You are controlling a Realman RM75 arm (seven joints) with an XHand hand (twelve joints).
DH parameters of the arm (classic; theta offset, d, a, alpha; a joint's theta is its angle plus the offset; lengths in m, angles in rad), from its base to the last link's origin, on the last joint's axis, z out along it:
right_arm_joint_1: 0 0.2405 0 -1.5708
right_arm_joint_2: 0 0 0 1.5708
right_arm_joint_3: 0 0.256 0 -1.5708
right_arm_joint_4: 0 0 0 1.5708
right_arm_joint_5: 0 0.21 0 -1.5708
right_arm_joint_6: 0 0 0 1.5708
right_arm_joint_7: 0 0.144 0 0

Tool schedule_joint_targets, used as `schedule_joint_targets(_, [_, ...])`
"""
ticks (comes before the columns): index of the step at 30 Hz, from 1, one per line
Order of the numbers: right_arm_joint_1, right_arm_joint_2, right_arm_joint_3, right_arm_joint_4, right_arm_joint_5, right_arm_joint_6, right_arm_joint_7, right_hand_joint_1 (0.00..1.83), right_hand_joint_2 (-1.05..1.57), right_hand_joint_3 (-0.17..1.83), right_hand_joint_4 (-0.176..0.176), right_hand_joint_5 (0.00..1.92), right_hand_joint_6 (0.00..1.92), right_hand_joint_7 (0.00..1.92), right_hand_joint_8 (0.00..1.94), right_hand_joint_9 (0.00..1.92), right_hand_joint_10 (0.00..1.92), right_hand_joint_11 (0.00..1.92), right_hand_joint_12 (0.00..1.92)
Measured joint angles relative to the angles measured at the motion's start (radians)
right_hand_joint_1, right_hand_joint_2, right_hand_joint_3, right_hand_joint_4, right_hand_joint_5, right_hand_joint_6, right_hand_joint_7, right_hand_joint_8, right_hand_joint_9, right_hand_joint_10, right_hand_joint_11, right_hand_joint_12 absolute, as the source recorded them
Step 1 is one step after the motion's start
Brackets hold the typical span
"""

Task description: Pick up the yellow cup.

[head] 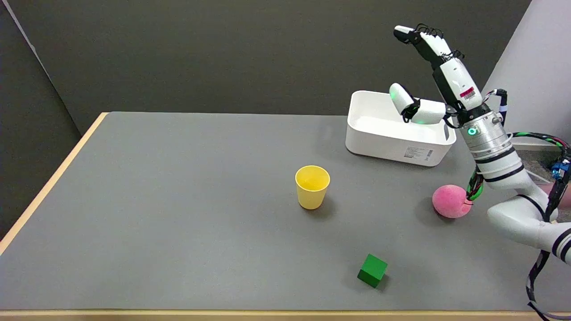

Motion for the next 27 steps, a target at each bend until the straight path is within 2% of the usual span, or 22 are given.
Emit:
schedule_joint_targets(9, [-0.016,0.030,0.004,0.022,-0.062,0.001,0.048,0.48,0.67,1.01,0.036,0.16,0.42,0.23,0.34,0.10,0.63,0.00,0.80])
schedule_joint_targets(11, [-0.018,0.036,0.007,0.032,-0.086,-0.001,0.066,0.46,0.70,0.91,0.043,0.17,0.37,0.25,0.29,0.12,0.60,0.00,0.80])
schedule_joint_targets(15, [-0.022,0.046,0.016,0.056,-0.147,-0.015,0.118,0.42,0.65,1.01,0.060,0.16,0.43,0.24,0.34,0.13,0.61,0.00,0.87])
schedule_joint_targets(20, [-0.025,0.059,0.039,0.104,-0.261,-0.047,0.195,0.51,0.64,1.02,0.083,0.17,0.46,0.25,0.36,0.14,0.60,0.00,0.93])
schedule_joint_targets(27, [-0.025,0.067,0.068,0.181,-0.451,-0.116,0.269,0.60,0.64,1.02,0.087,0.17,0.46,0.24,0.36,0.14,0.59,0.00,0.94])
